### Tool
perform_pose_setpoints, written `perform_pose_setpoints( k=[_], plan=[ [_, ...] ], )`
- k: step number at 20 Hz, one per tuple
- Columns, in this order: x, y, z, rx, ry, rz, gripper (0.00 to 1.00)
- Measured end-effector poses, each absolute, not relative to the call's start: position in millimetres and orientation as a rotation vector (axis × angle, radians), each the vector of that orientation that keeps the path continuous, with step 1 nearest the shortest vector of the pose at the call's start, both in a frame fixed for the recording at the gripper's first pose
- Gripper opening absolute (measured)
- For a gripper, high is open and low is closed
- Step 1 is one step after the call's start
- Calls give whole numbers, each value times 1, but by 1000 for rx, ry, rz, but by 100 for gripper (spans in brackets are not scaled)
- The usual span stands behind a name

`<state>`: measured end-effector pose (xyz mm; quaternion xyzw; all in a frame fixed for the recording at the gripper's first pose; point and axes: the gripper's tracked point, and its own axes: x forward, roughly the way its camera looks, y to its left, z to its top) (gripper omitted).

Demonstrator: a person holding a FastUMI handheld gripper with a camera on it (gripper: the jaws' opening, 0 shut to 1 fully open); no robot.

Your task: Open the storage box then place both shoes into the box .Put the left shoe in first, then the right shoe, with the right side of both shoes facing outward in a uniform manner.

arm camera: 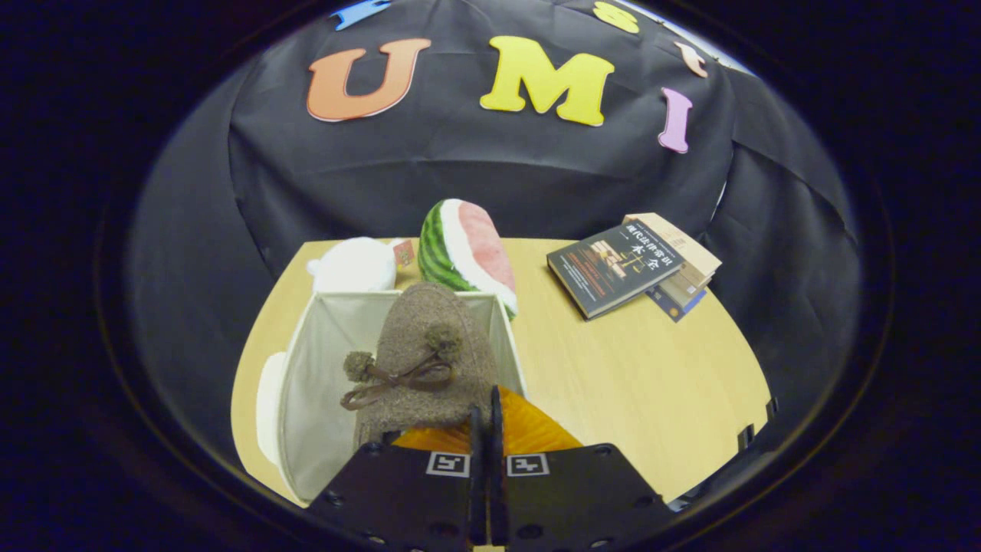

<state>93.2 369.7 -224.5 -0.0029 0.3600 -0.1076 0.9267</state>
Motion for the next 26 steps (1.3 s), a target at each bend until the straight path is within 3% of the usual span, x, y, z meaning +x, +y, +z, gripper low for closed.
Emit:
perform_pose_setpoints(
  k=[6,12,16,21,26],
  plan=[
    [84,373,-245,-39,787,-225,17],
    [75,374,-232,-22,747,-181,44],
    [66,371,-206,-21,666,-137,79],
    [49,352,-170,37,597,-107,92],
    [27,310,-132,82,539,-105,93]
  ],
)
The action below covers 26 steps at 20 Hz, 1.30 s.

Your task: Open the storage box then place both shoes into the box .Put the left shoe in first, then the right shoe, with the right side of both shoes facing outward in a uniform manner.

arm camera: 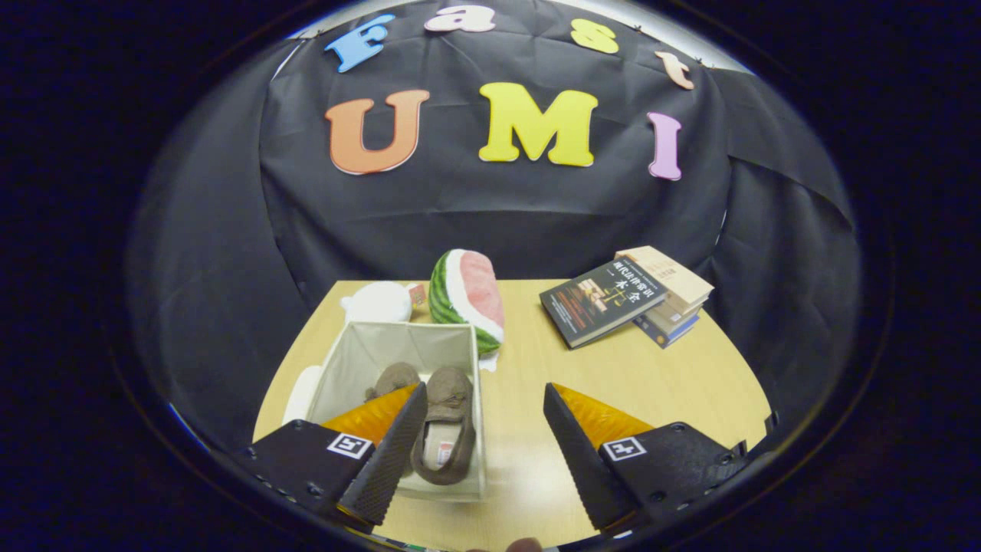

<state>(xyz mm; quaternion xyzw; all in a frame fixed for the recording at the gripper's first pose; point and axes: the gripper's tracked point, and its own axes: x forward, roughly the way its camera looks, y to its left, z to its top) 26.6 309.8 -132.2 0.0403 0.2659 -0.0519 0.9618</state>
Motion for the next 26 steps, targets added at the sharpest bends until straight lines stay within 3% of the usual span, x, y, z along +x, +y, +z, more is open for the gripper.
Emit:
perform_pose_setpoints(
  k=[11,26],
  plan=[
    [-32,199,-47,126,308,-141,91],
    [-61,194,-52,169,255,-59,94]
  ],
)
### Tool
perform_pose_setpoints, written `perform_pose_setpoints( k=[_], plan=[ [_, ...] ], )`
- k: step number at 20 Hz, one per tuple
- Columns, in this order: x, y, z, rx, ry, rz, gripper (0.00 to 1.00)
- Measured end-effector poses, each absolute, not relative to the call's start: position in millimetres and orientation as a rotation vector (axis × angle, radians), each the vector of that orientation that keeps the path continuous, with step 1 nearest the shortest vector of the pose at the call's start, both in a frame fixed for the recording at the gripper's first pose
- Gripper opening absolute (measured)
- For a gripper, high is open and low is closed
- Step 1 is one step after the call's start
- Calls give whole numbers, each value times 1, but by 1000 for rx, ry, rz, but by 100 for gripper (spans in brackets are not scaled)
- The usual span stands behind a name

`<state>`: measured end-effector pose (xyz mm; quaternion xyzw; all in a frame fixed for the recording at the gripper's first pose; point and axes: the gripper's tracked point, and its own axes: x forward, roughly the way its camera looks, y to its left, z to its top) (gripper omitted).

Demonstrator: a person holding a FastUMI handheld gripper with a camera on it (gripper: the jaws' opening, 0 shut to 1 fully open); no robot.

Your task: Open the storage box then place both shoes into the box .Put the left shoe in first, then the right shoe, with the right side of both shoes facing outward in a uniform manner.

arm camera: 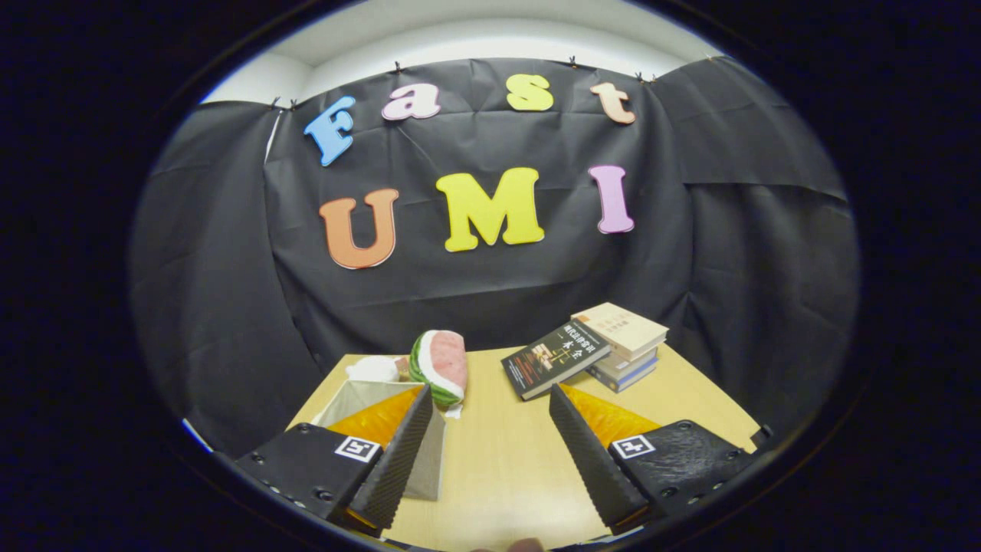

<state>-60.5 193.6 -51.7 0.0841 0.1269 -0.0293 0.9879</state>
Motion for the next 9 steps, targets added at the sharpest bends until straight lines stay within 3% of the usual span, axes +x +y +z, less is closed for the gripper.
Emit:
perform_pose_setpoints(
  k=[9],
  plan=[
    [-61,199,-44,152,233,-52,94]
  ],
)
